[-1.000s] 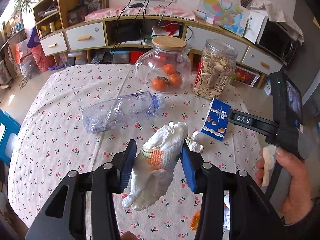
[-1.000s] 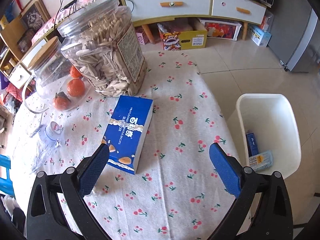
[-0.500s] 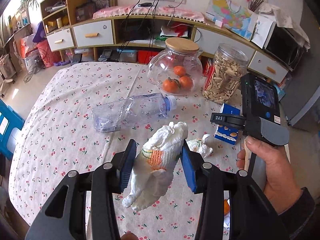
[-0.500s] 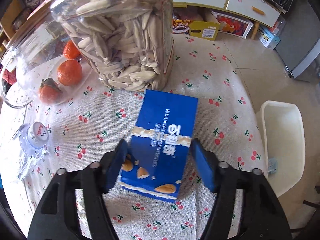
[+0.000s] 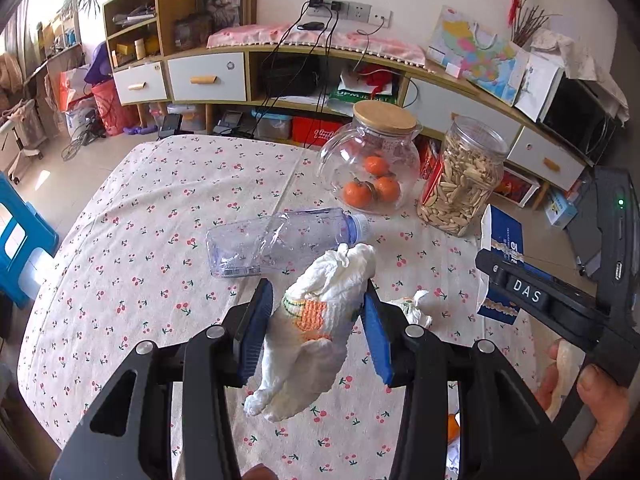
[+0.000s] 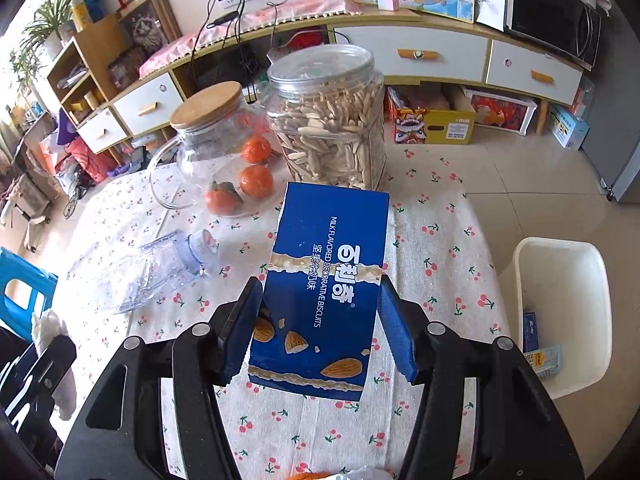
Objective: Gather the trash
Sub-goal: 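Release the blue box into the bin with the right tool while the left carries the glove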
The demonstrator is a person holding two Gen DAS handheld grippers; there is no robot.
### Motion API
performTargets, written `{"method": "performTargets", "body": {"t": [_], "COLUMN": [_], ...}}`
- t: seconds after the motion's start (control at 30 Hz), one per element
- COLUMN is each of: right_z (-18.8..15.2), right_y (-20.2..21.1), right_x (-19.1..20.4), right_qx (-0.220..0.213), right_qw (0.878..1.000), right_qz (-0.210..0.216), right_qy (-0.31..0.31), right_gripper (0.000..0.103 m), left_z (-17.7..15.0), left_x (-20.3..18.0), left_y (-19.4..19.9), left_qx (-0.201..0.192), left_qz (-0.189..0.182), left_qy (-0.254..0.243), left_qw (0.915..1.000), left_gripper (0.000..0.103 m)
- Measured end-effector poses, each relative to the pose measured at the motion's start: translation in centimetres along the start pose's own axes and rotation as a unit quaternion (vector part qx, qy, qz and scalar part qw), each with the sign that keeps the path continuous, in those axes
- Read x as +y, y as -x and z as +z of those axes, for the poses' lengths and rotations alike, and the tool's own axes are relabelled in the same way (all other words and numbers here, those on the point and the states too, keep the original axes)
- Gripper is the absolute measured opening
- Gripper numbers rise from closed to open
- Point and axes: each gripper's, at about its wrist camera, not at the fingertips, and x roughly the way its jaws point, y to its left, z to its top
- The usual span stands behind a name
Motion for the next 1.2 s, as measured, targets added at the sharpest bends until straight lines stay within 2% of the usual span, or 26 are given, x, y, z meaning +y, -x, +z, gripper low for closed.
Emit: {"method": "performTargets", "body": {"t": [0.27, 0.5, 0.87, 1.2], "right_z": [-1.6, -3.9, -4.6, -4.8], "right_y": [3.9, 4.7, 5.1, 6.8], "right_x": [-1.1, -2.3, -4.5, -9.8], "right_qx": [-0.066, -0.098, -0.118, -0.128], "right_qw": [0.997, 0.995, 0.991, 0.987], "right_qz": [-0.005, -0.021, -0.051, -0.093], "right_qy": [0.032, 0.03, 0.027, 0.003], "right_gripper": [0.055, 0.055, 0.056, 0.056], "left_z": [-0.3, -0.9, -1.7, -2.3], "left_x": [-0.7, -1.7, -5.4, -10.1], "left_y": [1.8, 1.9, 1.2, 1.4], "left_qx": [-0.046, -0.055, -0.068, -0.075], "left_qz": [0.018, 0.019, 0.017, -0.009], "left_qy": [-0.008, -0.013, -0.041, -0.064], "left_qw": [0.9988, 0.9982, 0.9967, 0.9951], "left_gripper": [0.044, 0.044, 0.044, 0.044]}}
